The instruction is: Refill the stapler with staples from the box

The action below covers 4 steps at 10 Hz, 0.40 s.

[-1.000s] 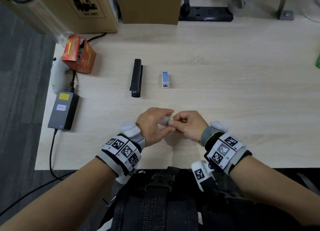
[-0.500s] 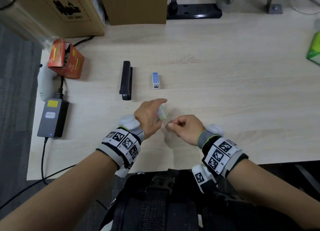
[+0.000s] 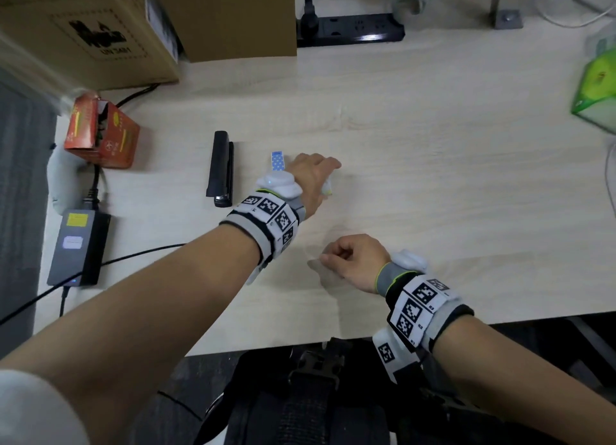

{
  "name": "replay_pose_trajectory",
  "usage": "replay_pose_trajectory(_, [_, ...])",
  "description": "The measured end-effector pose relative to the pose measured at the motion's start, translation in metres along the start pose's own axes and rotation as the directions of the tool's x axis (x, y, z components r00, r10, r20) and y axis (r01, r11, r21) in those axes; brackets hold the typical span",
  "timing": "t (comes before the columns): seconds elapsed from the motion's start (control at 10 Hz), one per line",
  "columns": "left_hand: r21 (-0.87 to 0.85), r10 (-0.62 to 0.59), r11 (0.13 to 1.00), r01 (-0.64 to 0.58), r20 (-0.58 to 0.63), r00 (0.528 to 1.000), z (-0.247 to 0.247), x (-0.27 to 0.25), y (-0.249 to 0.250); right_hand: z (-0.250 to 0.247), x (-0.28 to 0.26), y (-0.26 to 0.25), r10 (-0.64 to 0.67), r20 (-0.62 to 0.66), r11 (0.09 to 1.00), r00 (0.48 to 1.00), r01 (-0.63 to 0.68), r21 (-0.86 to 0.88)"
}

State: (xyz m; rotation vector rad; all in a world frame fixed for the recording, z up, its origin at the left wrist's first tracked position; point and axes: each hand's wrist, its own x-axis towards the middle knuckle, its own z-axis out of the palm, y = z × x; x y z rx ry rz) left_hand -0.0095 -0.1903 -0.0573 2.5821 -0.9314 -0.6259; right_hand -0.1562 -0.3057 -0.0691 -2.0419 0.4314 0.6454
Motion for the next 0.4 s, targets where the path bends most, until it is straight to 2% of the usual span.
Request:
replay_pose_trajectory(0.2, [0.050,-0.010,0.999,0.008,0.051,0.999,0.005,0.009,-0.005,-0.001,0.004,0.002,0.016,0.003,1.000,1.000,-0.016,0.010])
replay_pose_trajectory(0.3, [0.032,0.013,0.999,-0.013,-0.009,1.000,0.004,-0.003,-0.005,0.000,0.003,0.001,0.016,0.014,1.000,1.000,-0.017,0.013])
replay_pose_trajectory(0.4, [-0.009,0.038,0.999,-0.040,-0.118,0.992,0.006,-0.017,-0.007,0.000,0.004,0.001,0.025,0.019,0.999,0.999,-0.026,0.031])
